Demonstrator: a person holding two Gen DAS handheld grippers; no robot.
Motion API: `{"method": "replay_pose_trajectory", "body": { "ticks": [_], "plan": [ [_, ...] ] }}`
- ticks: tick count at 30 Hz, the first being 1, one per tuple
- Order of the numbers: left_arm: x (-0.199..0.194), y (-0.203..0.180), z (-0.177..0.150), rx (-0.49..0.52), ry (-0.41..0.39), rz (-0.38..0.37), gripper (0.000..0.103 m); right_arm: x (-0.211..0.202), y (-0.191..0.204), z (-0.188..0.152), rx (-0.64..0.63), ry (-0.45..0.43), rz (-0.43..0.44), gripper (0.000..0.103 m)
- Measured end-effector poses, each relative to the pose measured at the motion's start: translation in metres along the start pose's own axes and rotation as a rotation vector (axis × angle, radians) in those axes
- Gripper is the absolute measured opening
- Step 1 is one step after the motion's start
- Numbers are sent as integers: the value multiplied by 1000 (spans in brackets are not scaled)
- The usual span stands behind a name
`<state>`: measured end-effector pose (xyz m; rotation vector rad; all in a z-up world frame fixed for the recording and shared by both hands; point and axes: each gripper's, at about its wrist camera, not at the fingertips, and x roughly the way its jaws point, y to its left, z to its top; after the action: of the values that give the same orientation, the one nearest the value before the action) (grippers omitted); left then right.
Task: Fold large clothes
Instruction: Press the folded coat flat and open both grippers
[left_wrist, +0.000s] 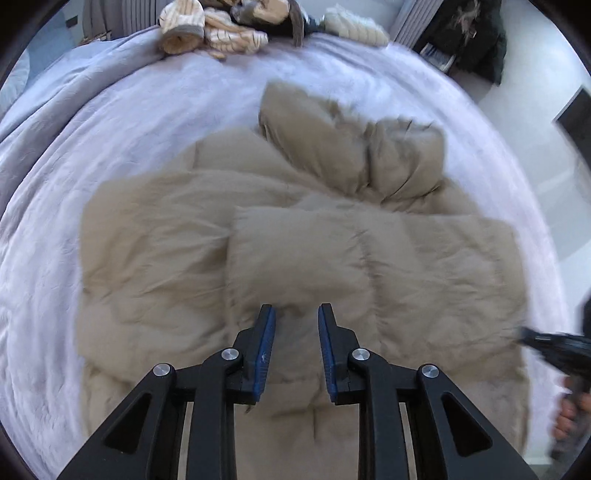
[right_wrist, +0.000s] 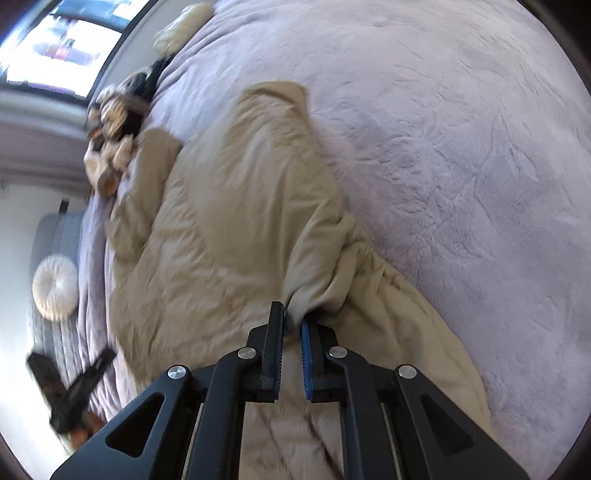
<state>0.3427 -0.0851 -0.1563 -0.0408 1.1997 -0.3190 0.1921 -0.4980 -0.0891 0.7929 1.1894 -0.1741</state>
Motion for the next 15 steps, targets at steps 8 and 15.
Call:
{"method": "replay_pose_trajectory", "body": {
  "ticks": [8,15],
  "plan": [
    [28,8,2,-40,16,25,25,-51,-11,47,-26,-170,162,75],
    [31,8,5,-42,17,58,25,35,-47,116,253,-47,309,41]
  ]
}}
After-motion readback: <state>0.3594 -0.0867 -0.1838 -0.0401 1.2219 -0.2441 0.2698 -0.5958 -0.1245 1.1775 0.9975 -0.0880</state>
